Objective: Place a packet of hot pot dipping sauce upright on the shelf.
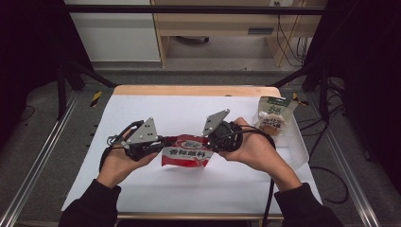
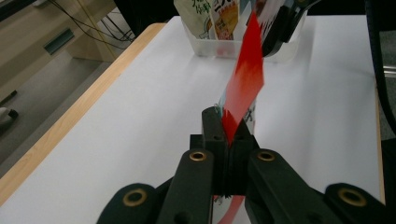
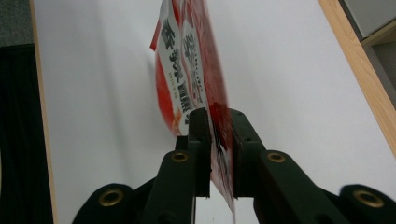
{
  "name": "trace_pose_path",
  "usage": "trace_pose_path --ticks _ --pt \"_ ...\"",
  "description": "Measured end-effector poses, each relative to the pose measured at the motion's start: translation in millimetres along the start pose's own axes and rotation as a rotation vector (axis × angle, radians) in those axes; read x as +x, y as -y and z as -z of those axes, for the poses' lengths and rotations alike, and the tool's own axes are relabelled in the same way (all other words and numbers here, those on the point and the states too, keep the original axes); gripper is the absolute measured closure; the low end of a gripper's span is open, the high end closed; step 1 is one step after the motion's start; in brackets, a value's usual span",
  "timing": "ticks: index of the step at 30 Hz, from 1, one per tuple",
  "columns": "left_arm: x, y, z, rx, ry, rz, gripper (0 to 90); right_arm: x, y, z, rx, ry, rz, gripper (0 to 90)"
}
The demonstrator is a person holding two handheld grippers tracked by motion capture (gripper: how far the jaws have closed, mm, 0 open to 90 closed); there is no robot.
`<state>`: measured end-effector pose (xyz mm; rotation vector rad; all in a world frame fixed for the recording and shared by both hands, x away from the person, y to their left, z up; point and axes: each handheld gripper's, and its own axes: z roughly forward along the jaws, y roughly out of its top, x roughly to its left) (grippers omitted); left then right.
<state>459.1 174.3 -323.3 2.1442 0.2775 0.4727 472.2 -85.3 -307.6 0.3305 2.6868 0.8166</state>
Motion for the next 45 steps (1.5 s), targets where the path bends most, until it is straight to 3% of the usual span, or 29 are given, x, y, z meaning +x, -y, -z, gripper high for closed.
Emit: trace_pose_path --ticks 3,11,13,18,22,27,30,39,43,45 --pt "1.5 -0.2 2.0 -0.008 -0.008 0.006 90.0 -2.0 -3.2 2.2 -0.002 0.009 0.012 89.6" --pt "3.8 0.5 5.7 -0.033 -0.016 0.04 89.1 -6.6 -16.1 8.6 0.033 0.021 0.041 90.0" --pt "4.2 0.6 6.2 -0.042 -0.027 0.049 83.7 -9.7 -19.9 11.0 0.049 0.022 0.053 90.0" --pt "4.3 7.8 5.7 -0.045 -0.074 0.094 53.8 -17.2 -26.3 16.3 0.086 0.039 0.076 90.0" --pt "-0.3 24.2 2.6 -0.024 -0.113 0.133 33.4 -24.9 -26.7 22.2 0.099 0.055 0.072 90.0" --pt "-5.6 52.6 -3.5 0.017 -0.139 0.181 21.1 -35.0 -22.9 27.6 0.092 0.072 0.048 90.0" --pt "-6.6 67.5 -5.8 0.05 -0.159 0.206 17.2 -40.8 -19.7 29.8 0.087 0.08 0.036 90.0" --pt "-9.5 105.4 -6.4 0.077 -0.209 0.28 11.1 -51.5 -12.6 42.2 0.083 0.105 0.025 90.0" --pt "-12.1 118.1 -6.8 0.117 -0.233 0.264 8.9 -52.9 -10.4 51.0 0.067 0.115 0.023 90.0" --pt "-12.2 122.4 -4.6 0.112 -0.249 0.269 7.9 -53.0 -9.0 56.4 0.056 0.118 0.02 90.0"
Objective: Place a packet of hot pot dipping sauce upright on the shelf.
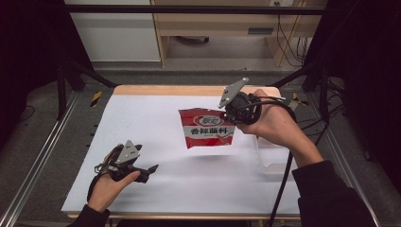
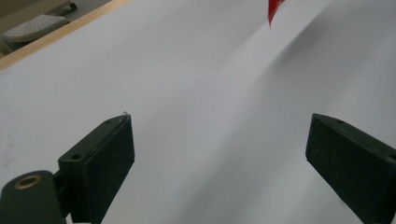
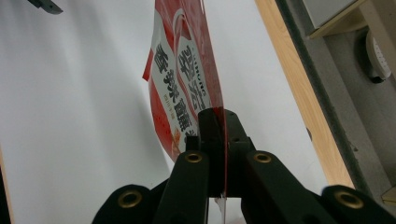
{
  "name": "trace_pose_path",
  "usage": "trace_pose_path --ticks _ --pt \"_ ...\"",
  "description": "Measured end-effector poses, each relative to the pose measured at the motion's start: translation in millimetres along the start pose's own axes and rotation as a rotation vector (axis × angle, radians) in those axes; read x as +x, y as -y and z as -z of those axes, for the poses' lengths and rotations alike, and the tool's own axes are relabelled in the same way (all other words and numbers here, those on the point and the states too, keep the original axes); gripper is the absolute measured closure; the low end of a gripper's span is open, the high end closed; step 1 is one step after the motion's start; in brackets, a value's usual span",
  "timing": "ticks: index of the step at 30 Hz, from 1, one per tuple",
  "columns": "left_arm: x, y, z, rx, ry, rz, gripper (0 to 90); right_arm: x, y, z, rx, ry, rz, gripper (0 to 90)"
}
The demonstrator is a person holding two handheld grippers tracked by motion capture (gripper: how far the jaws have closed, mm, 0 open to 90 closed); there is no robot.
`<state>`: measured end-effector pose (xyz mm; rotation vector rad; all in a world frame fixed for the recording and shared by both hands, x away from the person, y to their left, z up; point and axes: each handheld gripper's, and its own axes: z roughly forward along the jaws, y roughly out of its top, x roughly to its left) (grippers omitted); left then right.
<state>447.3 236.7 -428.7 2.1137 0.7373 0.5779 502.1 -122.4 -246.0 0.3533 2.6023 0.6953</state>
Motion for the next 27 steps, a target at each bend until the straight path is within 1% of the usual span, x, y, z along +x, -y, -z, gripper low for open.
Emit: trace_pose_path --ticks 2,4,5,8,9,10,11,13,14,16,21,27 --pt "1.4 4.2 2.2 -0.018 -0.019 0.021 7.9 -0.7 1.8 5.4 -0.01 0.007 -0.004 90.0" --pt "2.3 7.4 5.6 -0.03 -0.06 0.018 7.9 -2.6 4.1 11.0 -0.018 0.016 0.001 90.0" --pt "3.6 8.9 7.5 -0.031 -0.073 0.016 7.9 -2.7 5.2 14.0 -0.023 0.019 -0.008 90.0" --pt "8.1 14.0 9.8 -0.043 -0.092 0.054 7.7 -4.8 11.5 25.9 -0.038 0.033 -0.019 90.0" --pt "9.3 15.6 9.4 -0.042 -0.092 0.062 7.7 -4.8 11.5 25.9 -0.038 0.033 -0.019 90.0" --pt "10.7 16.9 9.1 -0.031 -0.096 0.06 7.7 -5.5 13.1 28.9 -0.036 0.038 -0.017 90.0" --pt "11.9 18.1 8.7 -0.024 -0.102 0.059 7.7 -5.9 16.3 33.9 -0.042 0.045 -0.027 90.0" --pt "13.2 19.7 7.3 -0.02 -0.107 0.068 7.7 -6.6 18.0 36.5 -0.043 0.047 -0.023 90.0" --pt "13.6 20.2 7.0 -0.016 -0.108 0.068 7.7 -6.7 19.6 38.6 -0.046 0.051 -0.031 90.0" --pt "13.9 20.5 6.4 -0.013 -0.113 0.07 7.7 -7.8 22.9 42.8 -0.049 0.059 -0.029 90.0" --pt "15.7 21.9 6.1 -0.005 -0.119 0.073 7.7 -11.0 30.7 55.6 -0.065 0.079 -0.05 90.0" --pt "16.1 22.7 5.5 -0.004 -0.121 0.078 7.7 -13.0 37.5 66.9 -0.065 0.098 -0.066 90.0"
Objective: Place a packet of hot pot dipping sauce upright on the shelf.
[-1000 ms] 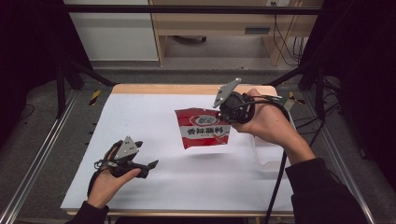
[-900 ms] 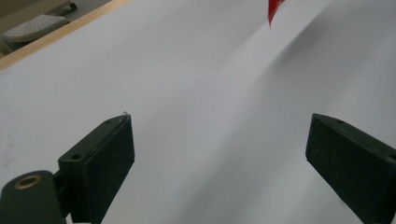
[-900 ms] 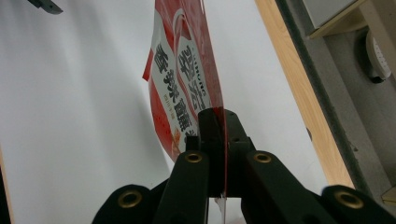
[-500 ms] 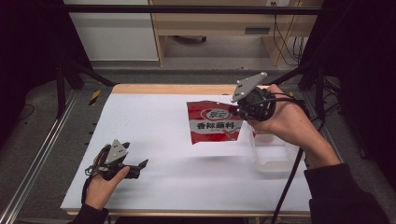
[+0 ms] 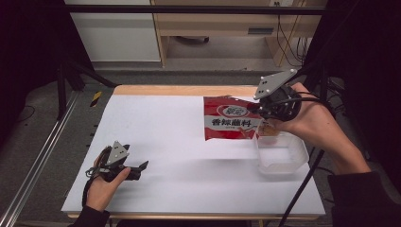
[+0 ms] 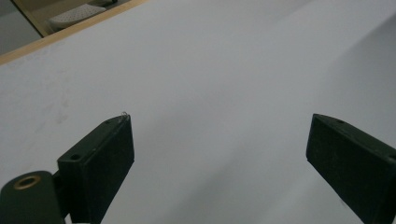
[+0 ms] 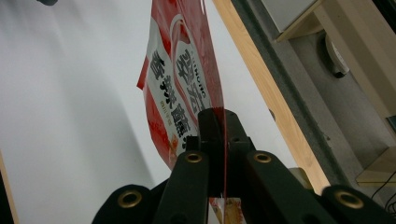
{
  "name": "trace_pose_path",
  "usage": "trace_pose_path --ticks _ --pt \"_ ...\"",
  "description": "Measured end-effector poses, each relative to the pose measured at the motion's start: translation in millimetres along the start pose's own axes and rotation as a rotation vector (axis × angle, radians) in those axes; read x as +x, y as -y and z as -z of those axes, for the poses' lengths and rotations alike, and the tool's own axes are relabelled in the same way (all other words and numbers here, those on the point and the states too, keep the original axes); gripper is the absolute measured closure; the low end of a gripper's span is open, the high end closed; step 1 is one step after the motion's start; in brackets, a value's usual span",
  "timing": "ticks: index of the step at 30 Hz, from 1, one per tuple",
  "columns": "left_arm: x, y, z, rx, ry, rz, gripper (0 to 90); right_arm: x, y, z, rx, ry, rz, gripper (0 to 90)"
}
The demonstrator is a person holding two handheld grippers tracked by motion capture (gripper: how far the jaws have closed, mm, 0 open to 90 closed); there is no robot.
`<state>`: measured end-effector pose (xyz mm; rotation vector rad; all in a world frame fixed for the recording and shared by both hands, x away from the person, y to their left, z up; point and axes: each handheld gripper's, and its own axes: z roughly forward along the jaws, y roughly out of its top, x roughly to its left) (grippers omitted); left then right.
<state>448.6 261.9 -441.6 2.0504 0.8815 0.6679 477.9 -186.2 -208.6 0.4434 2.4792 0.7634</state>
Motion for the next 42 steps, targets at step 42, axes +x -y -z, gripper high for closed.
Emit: trace_pose_path --ticks 42 --pt "-0.7 0.2 -1.9 0.015 0.002 -0.006 7.6 -9.4 57.1 37.4 0.06 0.079 -0.176 90.0"
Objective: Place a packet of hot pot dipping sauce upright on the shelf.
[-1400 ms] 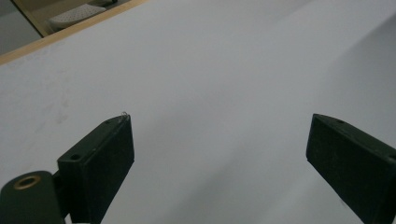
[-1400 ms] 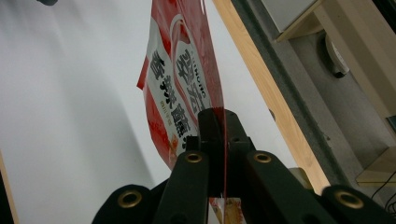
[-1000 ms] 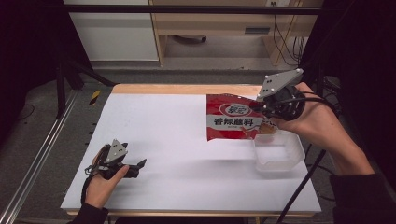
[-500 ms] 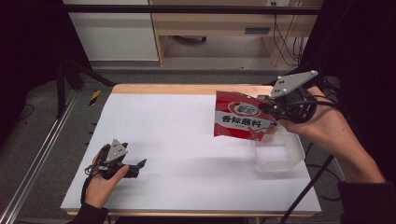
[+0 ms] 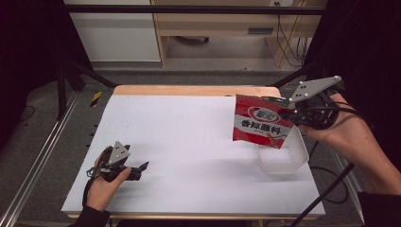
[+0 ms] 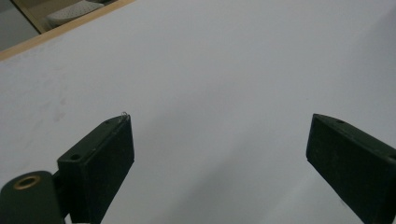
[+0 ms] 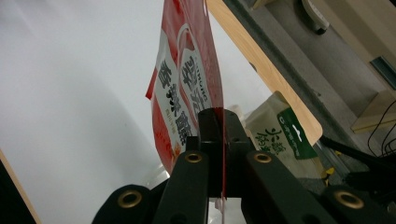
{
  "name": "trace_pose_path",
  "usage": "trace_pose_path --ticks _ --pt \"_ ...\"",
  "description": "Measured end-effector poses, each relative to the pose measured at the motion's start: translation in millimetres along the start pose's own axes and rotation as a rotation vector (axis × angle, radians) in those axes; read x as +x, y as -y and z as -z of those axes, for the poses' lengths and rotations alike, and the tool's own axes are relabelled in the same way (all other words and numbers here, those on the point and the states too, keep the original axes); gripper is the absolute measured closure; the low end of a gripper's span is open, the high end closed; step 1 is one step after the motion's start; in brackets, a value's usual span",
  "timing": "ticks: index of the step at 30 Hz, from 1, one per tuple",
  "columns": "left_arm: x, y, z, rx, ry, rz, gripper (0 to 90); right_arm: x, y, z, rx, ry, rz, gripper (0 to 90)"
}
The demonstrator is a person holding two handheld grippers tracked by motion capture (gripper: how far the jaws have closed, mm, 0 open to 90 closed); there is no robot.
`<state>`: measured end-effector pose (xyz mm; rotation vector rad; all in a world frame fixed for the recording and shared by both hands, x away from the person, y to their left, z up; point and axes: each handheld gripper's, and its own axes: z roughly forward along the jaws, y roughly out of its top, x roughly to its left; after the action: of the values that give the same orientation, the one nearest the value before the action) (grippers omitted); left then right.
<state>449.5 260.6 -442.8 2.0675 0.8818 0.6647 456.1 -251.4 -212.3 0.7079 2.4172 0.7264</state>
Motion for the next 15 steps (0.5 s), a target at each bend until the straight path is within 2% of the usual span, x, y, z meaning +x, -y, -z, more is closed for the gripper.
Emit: trace_pose_path --ticks 15 --pt "0.3 0.1 -0.1 0.002 0.0 -0.002 7.6 -15.9 20.3 3.3 0.068 0.016 -0.033 90.0"
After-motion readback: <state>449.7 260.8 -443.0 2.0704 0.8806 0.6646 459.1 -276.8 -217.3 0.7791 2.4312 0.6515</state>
